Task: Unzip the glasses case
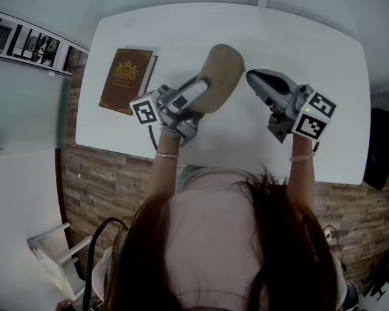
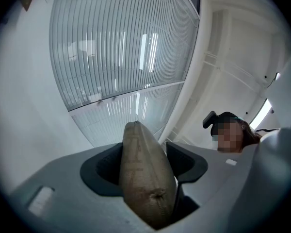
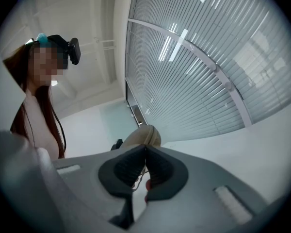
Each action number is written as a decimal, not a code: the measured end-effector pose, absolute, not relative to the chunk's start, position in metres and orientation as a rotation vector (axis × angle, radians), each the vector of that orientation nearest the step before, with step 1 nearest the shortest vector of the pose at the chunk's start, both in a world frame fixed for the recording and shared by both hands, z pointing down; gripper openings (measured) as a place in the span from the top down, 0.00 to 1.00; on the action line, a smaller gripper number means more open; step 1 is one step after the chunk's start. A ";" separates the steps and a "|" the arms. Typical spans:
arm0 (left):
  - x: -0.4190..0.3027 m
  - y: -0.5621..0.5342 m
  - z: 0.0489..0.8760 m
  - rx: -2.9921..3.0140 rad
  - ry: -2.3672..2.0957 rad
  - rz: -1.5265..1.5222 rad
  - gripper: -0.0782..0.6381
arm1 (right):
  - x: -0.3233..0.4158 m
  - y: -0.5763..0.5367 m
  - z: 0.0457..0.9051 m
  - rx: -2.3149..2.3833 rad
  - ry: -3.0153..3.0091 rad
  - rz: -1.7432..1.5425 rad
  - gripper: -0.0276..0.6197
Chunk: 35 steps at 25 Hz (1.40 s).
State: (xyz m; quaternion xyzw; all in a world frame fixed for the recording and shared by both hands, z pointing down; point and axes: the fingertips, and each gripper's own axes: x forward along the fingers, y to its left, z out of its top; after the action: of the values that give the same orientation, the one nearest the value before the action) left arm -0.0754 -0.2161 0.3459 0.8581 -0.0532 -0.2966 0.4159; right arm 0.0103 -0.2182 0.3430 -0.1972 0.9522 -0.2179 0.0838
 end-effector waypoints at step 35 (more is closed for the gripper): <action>-0.080 -0.229 0.349 1.948 -0.192 -0.941 0.49 | -0.001 -0.215 0.352 -0.643 2.940 -0.649 0.95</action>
State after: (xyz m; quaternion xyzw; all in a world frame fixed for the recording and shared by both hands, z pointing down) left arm -0.0800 -0.2287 0.3487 0.7936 -0.0781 -0.3832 0.4661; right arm -0.0012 -0.2155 0.3521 -0.2087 0.9545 -0.2107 0.0312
